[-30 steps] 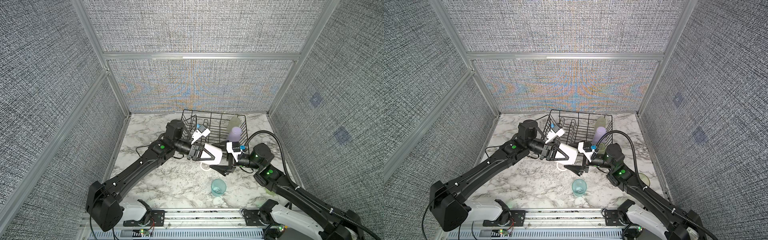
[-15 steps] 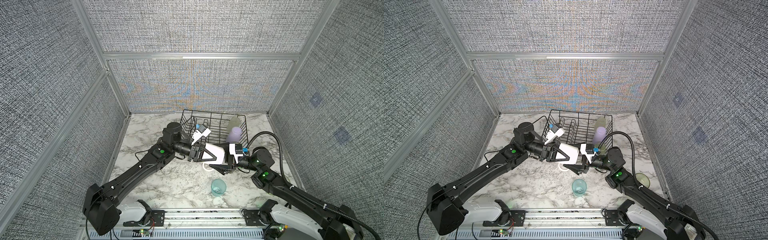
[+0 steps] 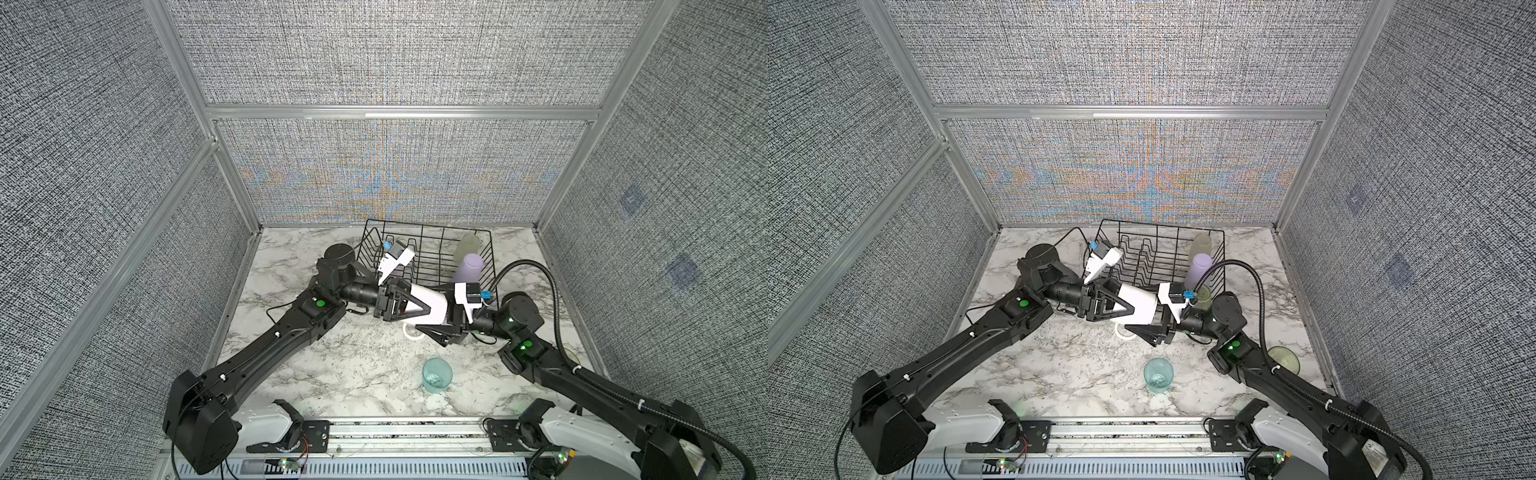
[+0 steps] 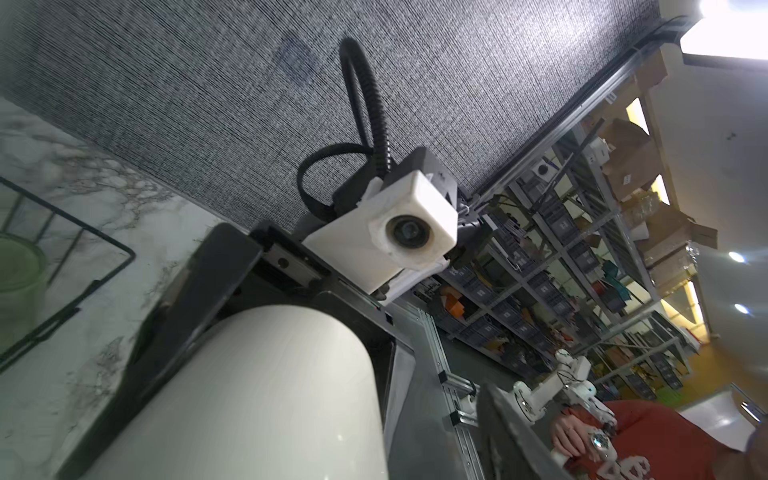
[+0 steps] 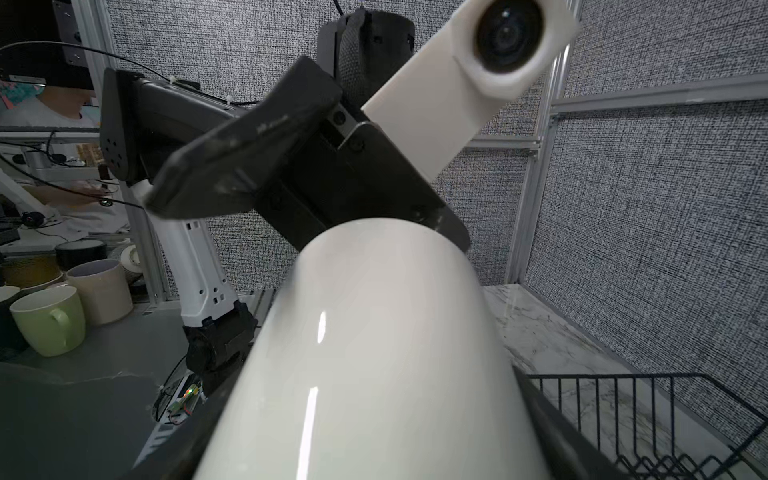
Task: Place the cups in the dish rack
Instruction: 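Hand the white mug from the left gripper to the right gripper, then lower the white mug into the rack with the right gripper while left withdraws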
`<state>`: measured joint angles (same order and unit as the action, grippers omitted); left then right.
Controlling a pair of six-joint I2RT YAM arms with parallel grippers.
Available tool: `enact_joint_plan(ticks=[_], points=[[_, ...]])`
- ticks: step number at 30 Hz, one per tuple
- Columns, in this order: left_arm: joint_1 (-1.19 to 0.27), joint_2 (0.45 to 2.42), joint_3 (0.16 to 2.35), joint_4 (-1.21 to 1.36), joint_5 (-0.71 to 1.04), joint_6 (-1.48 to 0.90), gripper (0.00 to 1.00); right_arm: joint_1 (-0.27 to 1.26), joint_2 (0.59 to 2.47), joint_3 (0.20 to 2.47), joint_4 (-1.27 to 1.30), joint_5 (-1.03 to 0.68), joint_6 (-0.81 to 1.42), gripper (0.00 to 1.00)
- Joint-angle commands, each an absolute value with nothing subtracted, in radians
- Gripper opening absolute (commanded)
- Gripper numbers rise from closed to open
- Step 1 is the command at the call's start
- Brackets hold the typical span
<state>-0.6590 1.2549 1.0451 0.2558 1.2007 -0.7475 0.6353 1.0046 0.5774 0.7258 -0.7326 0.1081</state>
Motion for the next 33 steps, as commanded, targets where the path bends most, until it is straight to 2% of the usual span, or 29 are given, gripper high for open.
enact_joint_plan(ticks=[1,6,10,18,21,25,33], points=[[-0.592,1.209,1.043,0.149,1.139,-0.677,0.65,0.606,0.98,0.654,0.493,-0.709,0.016,0.61],[-0.442,1.154,1.03,-0.008,1.065,-0.632,0.67,0.539,0.991,0.768,0.184,-0.685,-0.058,0.58],[-0.381,1.123,1.007,-0.136,0.951,-0.571,0.67,0.483,1.049,0.885,-0.034,-0.624,-0.087,0.53],[-0.301,1.172,0.958,-0.347,0.598,-0.571,0.72,0.451,1.325,1.293,-0.565,-0.359,-0.203,0.52],[-0.273,1.218,0.963,-0.438,0.505,-0.591,0.78,0.447,1.44,1.431,-0.675,-0.254,-0.233,0.52],[-0.249,1.241,0.934,-0.458,0.441,-0.618,0.79,0.435,1.596,1.603,-0.764,-0.146,-0.267,0.52],[-0.239,1.243,0.931,-0.542,0.346,-0.589,0.81,0.387,1.899,1.905,-0.837,-0.058,-0.33,0.52]])
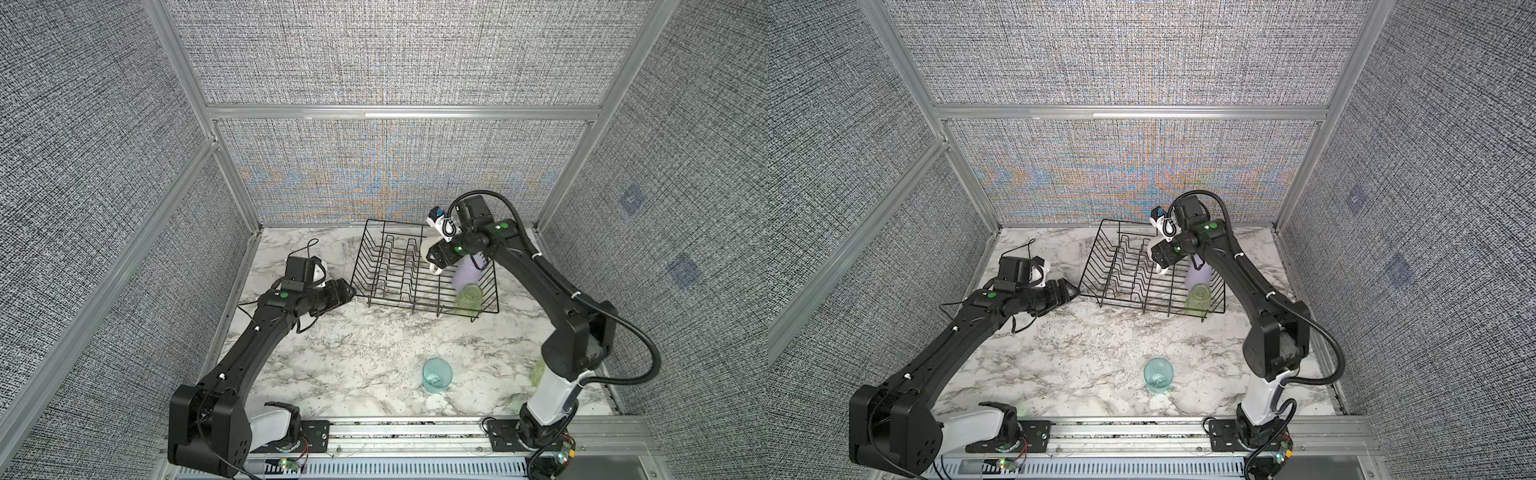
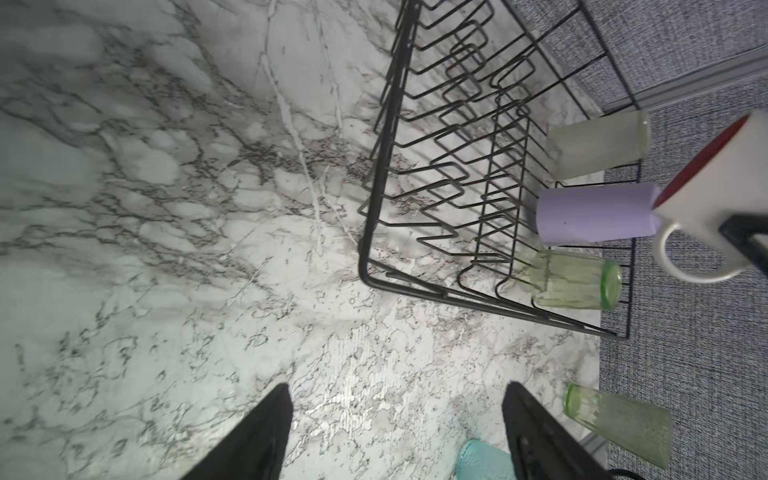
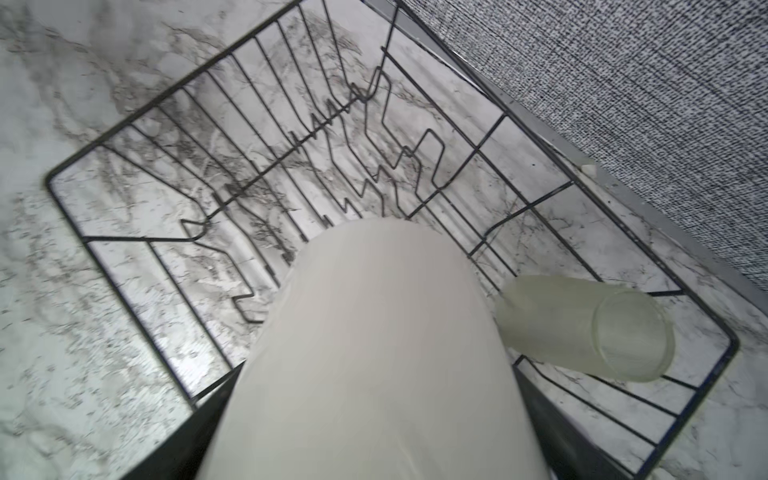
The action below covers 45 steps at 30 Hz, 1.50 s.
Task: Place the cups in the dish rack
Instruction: 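Lower the white mug into the rack with the right gripper while left withdraws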
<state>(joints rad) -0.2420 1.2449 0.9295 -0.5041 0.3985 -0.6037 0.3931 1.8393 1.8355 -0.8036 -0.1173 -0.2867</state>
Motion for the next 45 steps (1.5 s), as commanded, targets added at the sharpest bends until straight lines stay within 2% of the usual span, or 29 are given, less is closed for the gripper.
enact_joint_plan(ticks=[1,6,12,28,36,45], points=[[-0.239,1.243,0.935,-0.554,0.345,-0.582,0.81,0.385,1.933,1.944,-0.85,-0.044,-0.343,0.53],[-0.237,1.239,0.918,-0.548,0.316,-0.574,0.81,0.373,2.123,2.145,-0.927,-0.015,-0.389,0.53],[-0.235,1.254,0.912,-0.545,0.312,-0.566,0.81,0.374,2.269,2.278,-0.991,0.079,-0.434,0.53],[-0.233,1.315,0.902,-0.443,0.376,-0.575,0.83,0.361,2.421,2.359,-0.993,0.105,-0.526,0.62],[-0.232,1.322,0.913,-0.445,0.391,-0.57,0.84,0.353,2.467,2.388,-0.985,0.098,-0.547,0.73],[-0.231,1.317,0.904,-0.441,0.399,-0.573,0.85,0.354,2.479,2.419,-1.003,0.101,-0.546,0.81]])
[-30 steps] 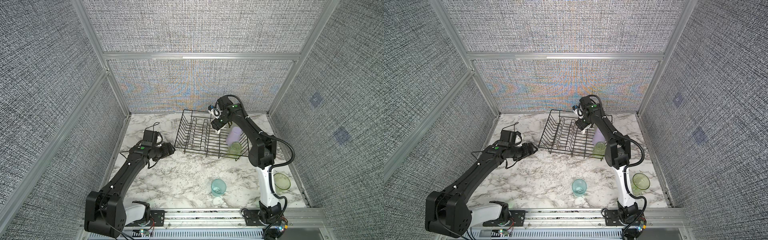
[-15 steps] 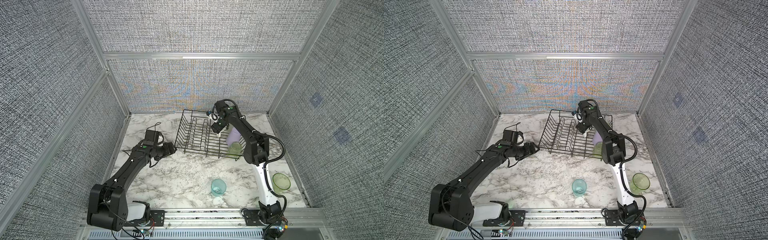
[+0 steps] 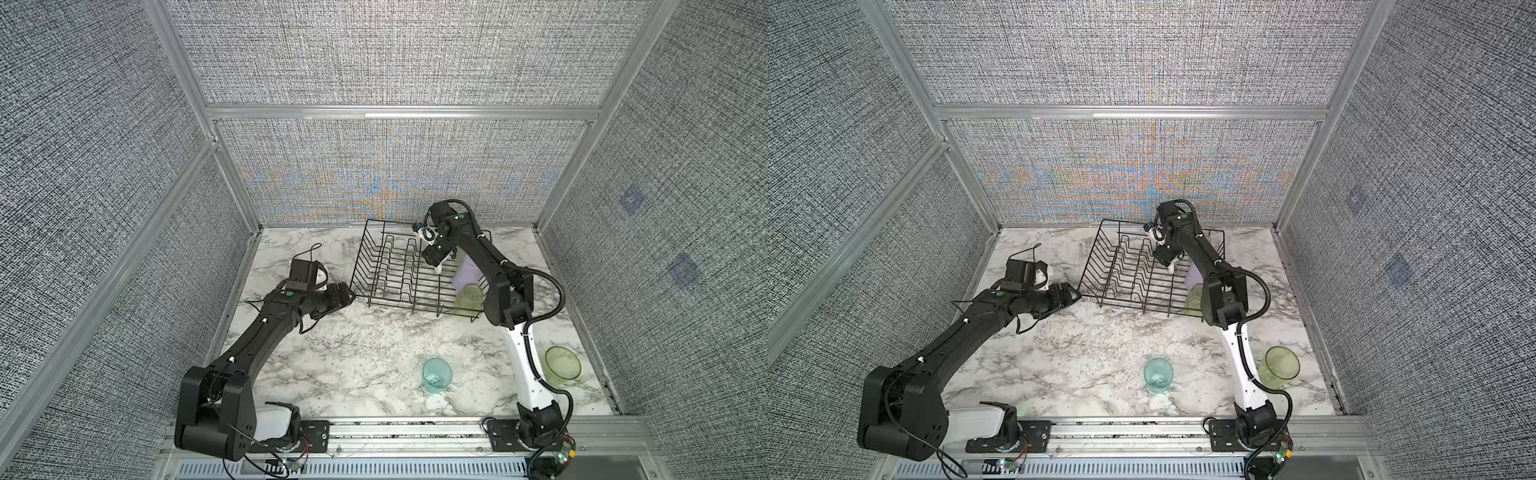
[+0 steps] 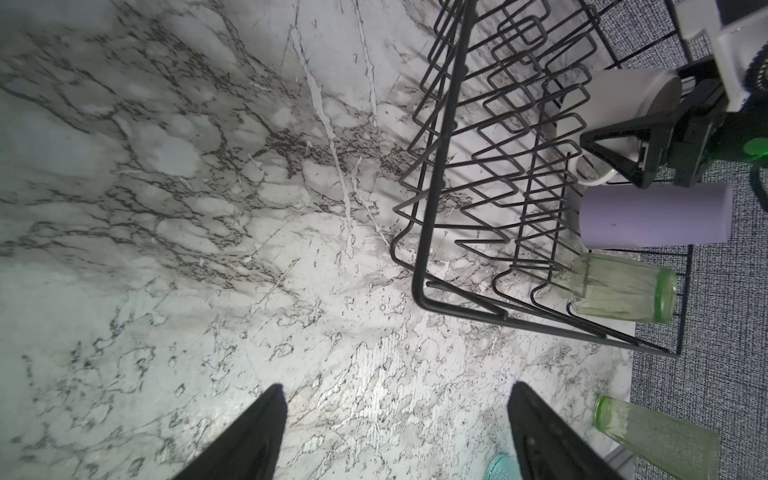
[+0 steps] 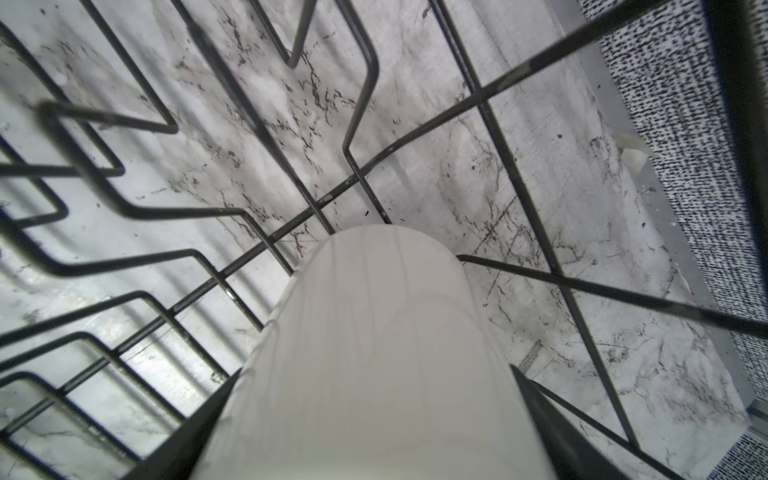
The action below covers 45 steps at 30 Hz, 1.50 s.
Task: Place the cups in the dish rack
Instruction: 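Lower the white mug into the rack with the right gripper while left withdraws, then grasp the teal textured cup with the left gripper while the right gripper releases and rises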
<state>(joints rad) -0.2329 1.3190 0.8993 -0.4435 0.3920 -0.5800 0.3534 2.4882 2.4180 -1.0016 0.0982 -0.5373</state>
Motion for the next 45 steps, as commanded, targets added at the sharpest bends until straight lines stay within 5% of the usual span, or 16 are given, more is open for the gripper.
enact_joint_plan(ticks=[1,9,28,37,45], points=[[-0.231,1.312,0.895,-0.426,0.398,-0.579,0.85,0.354,2.478,2.419,-1.005,0.101,-0.546,0.82],[-0.229,1.285,0.87,-0.39,0.418,-0.593,0.87,0.356,2.451,2.405,-1.001,0.1,-0.533,0.9],[-0.231,1.137,0.851,-0.48,0.552,-0.467,0.88,0.38,2.284,2.344,-0.991,0.002,-0.478,0.92],[-0.36,0.932,0.76,-0.489,0.623,-0.446,0.84,0.411,1.919,2.068,-0.855,0.007,-0.345,0.95],[-0.683,0.986,0.749,-0.377,0.508,-0.497,0.84,0.423,1.375,1.417,-0.28,0.197,-0.172,0.99]])
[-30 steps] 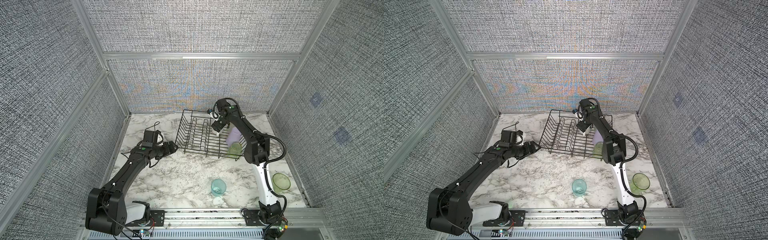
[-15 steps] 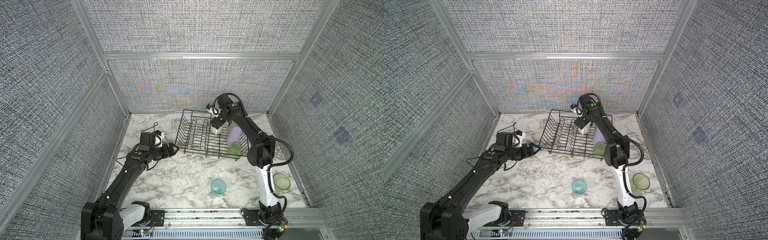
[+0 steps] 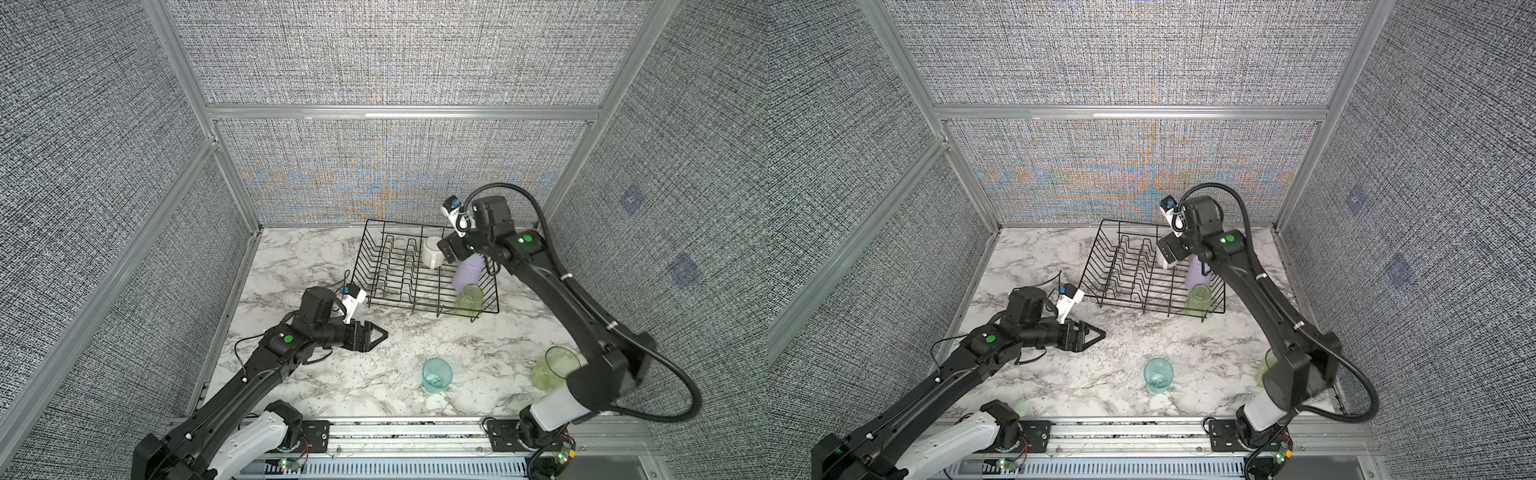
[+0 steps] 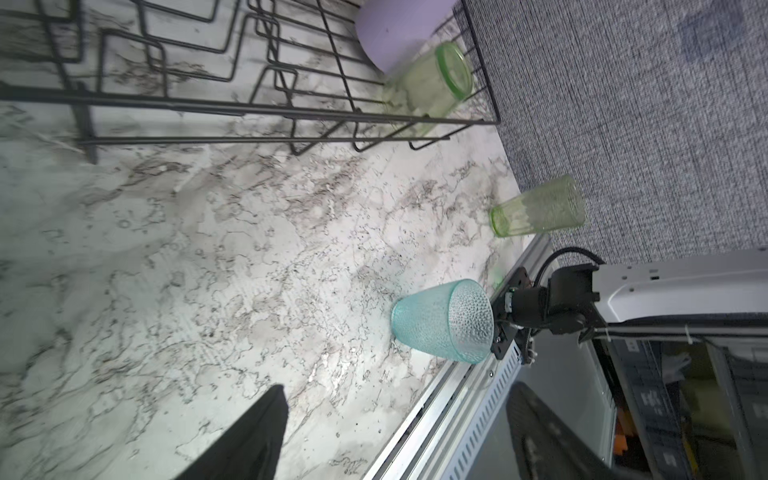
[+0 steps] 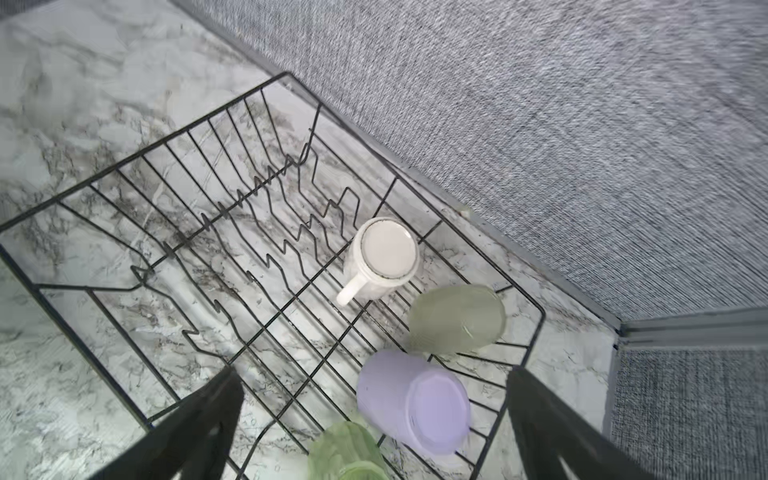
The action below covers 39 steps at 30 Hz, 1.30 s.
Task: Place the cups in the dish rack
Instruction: 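Grasp the teal textured cup with the left gripper while the right gripper releases and rises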
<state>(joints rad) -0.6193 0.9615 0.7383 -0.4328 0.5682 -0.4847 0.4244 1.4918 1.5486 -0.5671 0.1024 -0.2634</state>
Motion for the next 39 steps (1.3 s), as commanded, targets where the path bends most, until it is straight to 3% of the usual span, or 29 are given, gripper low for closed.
enact_joint_plan(ticks=[1,8,21,27,30,37,39], points=[[-0.727,1.009,0.763,-0.377,0.485,-0.483,0.84,0.42,1.299,1.333,-0.215,0.21,-0.154,0.99],[-0.989,1.238,0.907,-0.454,0.328,-0.396,0.83,0.381,0.951,1.045,-0.153,0.187,-0.123,0.99],[-1.138,1.592,1.08,-0.489,0.16,-0.417,0.85,0.365,0.712,0.878,-0.325,0.261,-0.081,0.99],[-1.169,1.69,1.14,-0.53,0.111,-0.419,0.68,0.364,0.669,0.856,-0.36,0.271,-0.077,0.99],[-1.177,1.721,1.151,-0.535,0.098,-0.419,0.53,0.364,0.664,0.851,-0.374,0.277,-0.073,0.99],[-1.184,1.728,1.178,-0.582,0.052,-0.398,0.03,0.364,0.651,0.825,-0.372,0.27,-0.049,0.99],[-1.182,1.713,1.189,-0.596,0.048,-0.387,0.0,0.364,0.649,0.823,-0.378,0.258,-0.026,0.99]])
